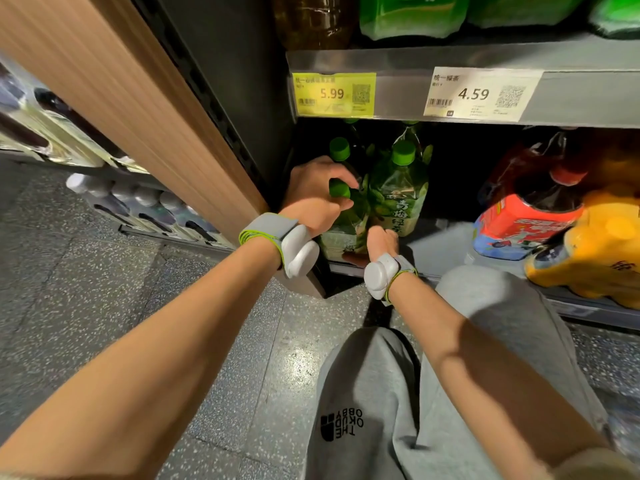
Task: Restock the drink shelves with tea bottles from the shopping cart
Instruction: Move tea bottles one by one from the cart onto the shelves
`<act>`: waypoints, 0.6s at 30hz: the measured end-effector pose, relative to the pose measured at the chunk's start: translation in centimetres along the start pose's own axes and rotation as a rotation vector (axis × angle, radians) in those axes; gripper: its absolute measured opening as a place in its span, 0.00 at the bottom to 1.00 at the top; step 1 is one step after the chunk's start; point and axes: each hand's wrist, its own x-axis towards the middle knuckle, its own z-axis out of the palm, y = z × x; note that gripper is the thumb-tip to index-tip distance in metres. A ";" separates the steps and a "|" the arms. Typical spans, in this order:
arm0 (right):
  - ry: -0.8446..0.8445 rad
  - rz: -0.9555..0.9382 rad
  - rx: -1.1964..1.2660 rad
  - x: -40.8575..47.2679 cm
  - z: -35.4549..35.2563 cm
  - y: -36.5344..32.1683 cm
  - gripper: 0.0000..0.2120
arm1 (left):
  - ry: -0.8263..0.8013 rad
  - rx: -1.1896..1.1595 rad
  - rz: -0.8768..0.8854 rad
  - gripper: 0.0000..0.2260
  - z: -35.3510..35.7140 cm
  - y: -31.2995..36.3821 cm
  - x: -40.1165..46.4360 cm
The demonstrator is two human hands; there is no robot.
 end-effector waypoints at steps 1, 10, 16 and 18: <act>0.002 -0.006 -0.004 0.2 0.0 0.0 0.21 | 0.002 -0.006 0.000 0.10 0.0 0.1 0.0; -0.035 -0.020 -0.100 0.6 -0.1 0.2 0.21 | 0.041 -0.042 -0.036 0.10 0.4 -0.2 0.0; -0.107 -0.020 -0.167 -0.1 0.0 0.3 0.21 | -0.016 0.026 -0.068 0.11 -0.1 0.1 -0.1; -0.107 -0.018 -0.168 0.4 0.2 0.6 0.21 | -0.031 0.040 -0.090 0.11 -0.2 0.2 0.0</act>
